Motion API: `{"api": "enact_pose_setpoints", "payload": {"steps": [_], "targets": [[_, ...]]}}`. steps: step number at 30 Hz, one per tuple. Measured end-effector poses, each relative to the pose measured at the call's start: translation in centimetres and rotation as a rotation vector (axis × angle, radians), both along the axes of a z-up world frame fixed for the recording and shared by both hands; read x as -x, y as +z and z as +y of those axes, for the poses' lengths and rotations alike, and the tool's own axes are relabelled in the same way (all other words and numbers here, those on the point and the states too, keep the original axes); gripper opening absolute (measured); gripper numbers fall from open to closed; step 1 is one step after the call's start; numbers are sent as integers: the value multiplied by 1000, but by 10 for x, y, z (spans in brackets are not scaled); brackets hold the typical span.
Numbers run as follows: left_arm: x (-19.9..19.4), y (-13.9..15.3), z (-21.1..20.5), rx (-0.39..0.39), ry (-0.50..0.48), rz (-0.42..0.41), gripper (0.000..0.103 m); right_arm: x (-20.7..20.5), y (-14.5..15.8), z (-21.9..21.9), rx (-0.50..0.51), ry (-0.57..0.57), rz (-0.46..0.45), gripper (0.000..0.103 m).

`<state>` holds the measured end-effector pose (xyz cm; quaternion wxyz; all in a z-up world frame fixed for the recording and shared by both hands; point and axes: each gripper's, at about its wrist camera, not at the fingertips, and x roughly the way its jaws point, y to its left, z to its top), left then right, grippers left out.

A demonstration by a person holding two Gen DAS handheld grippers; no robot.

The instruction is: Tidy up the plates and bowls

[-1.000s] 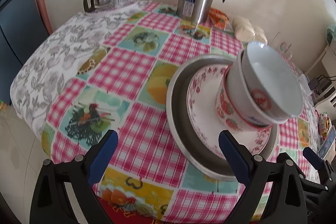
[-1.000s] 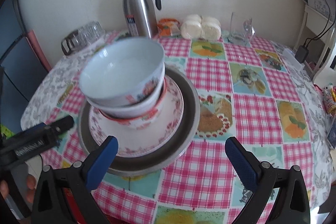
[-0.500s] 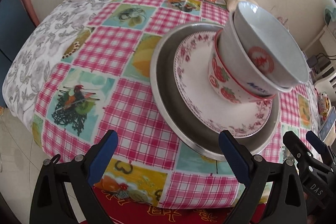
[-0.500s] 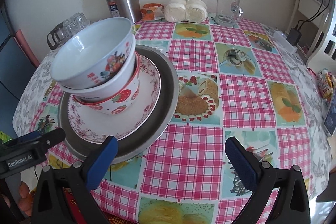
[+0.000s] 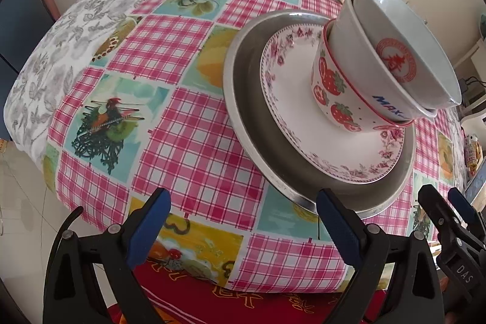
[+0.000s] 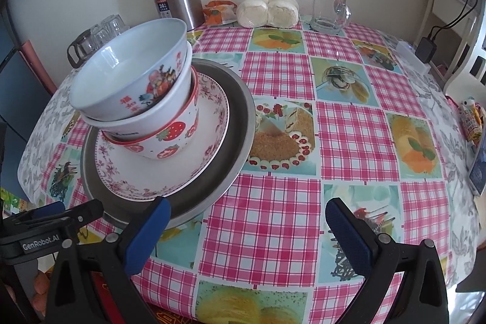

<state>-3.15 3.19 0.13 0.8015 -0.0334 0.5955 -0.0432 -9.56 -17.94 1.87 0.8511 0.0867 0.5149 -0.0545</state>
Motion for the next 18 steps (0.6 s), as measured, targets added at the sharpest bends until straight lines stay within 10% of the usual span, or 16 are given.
{"api": "enact_pose_setpoints", "payload": {"steps": [18], "targets": [[9,12,3,-3,19,-36,97,7,1,1,-6,-5,7,103]]}}
